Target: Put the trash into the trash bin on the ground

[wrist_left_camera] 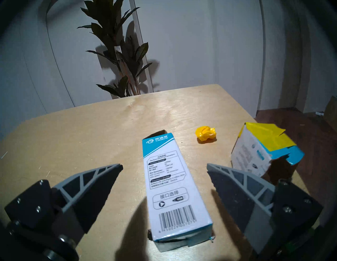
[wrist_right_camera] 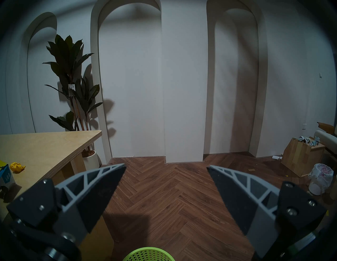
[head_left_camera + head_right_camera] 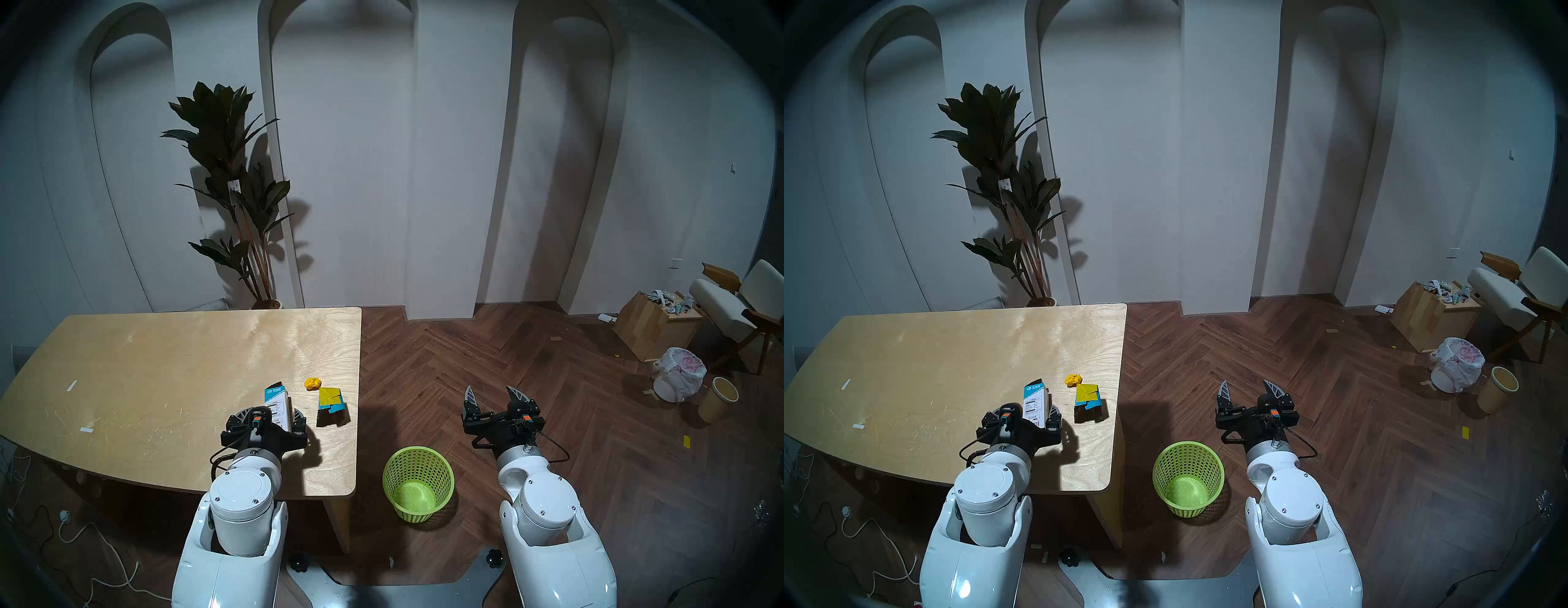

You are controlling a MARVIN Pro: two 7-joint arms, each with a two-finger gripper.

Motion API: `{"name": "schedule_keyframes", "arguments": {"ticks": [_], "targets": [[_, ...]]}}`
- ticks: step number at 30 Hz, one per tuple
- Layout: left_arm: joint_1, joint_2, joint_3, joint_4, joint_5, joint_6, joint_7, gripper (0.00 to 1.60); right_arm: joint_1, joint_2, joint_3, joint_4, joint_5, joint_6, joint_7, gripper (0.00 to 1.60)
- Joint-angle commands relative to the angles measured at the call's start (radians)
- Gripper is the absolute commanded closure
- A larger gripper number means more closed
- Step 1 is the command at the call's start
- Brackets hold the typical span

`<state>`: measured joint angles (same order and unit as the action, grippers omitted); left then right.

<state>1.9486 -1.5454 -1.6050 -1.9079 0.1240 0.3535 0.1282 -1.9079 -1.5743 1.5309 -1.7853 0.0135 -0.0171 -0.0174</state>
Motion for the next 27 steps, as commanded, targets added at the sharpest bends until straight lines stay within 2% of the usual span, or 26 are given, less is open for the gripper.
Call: {"name": "schedule_keyframes", "arguments": {"ticks": [1,8,19,27], "targets": [[-0.047,0.004,0.010,-0.009,0.015,-0.022,0.011,0.00,-0.002,-0.002,0.038,-0.029,0.003,0.001,-0.030,0.00],[-0.053,0.002,0.017,-0.001,0.018,-0.018,0.024,0.00,0.005,0.016,0.076,-0.031,0.000,0.006,-0.046,0.00],[-0.065,0.004,0.010,0.030,0.016,-0.016,0.043,0.00,-0.004,0.013,0.077,-0.052,-0.014,0.035,-0.071,0.00],[-0.097,0.005,0.005,0.089,-0.001,-0.024,0.034,0.00,0.000,0.008,0.077,-0.051,-0.021,0.029,-0.090,0.00]]}}
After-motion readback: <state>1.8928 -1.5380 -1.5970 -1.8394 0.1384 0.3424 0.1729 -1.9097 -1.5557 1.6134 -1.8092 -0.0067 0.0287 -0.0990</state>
